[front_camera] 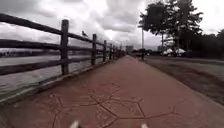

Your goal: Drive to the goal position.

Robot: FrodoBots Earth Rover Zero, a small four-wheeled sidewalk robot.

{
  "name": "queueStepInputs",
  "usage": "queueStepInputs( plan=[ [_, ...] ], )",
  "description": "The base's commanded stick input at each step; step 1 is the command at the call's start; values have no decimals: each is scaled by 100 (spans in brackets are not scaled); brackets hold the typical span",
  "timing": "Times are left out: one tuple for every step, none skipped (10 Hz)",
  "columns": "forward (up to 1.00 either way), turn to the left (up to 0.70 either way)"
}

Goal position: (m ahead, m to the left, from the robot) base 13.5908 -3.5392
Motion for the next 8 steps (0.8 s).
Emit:
queueStepInputs(
  plan=[
    [100, 0],
    [100, -27],
    [100, -27],
    [100, -27],
    [100, -27],
    [100, -27],
    [100, 0],
    [100, 0]
  ],
)
